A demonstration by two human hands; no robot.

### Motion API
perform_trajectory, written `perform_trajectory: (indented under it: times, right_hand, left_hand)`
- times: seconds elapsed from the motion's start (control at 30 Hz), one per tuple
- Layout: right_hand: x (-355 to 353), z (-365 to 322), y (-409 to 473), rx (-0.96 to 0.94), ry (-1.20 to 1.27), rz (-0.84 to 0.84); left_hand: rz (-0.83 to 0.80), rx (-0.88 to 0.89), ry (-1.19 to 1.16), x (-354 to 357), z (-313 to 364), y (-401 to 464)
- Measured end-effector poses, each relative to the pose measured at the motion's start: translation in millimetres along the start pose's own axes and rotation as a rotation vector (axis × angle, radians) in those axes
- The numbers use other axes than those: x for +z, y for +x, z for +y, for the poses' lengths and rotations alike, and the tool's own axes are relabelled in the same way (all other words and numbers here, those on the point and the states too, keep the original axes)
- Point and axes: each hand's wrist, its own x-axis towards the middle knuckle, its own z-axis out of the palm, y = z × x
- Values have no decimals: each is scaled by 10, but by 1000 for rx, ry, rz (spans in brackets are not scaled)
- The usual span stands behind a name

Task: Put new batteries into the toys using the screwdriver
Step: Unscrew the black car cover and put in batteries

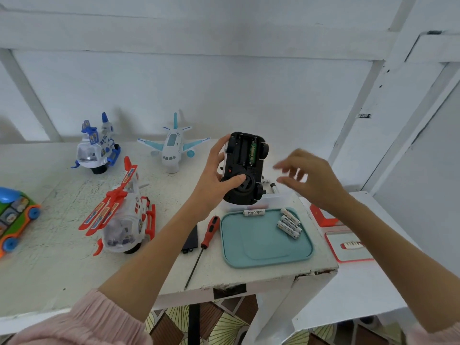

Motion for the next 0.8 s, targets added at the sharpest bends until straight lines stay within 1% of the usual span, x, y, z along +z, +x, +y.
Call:
perform_trajectory:
  times: [0.1,0.13,0.17,0.2,0.27,0.37,0.5,0.6,0.67,0.73,0.8]
  right_hand:
    - [-21,53,-151,130,-90,-513]
    - [0,78,-198,172,-148,-649]
    - [26,105,-239,206,-194,-735]
    - [52,128,-272,235,-214,-779]
    - [107,162,-316,282,-206,-812]
    - [181,192,-352,300,-243,-871]
    - [228,175,-397,291,-192,-825]
    - [241,154,-432,241,-137,-764]
    - [240,159,-460,192,-80,-694]
    - [214,148,-455,182,30,-604]
    - [171,83,-384,186,150,-470]
  left_hand:
    - [12,10,-19,19,-54,-9]
    - [14,6,-24,28,-68,-11]
    - [15,1,-23,36,-82,-13]
    - [17,-4,-17,43,-95,-14]
    - [21,-8,-10,49,-124,-20]
    - [20,-6,-22,47,-156,-19]
    - [24,-4,-29,56,-170,-26]
    - [30,-7,-34,53,-177,-31]
    - [33,-8,-42,48,-182,-39]
    - [32,-8,-46,52,-191,-44]
    - [31,-5,-49,58,-199,-48]
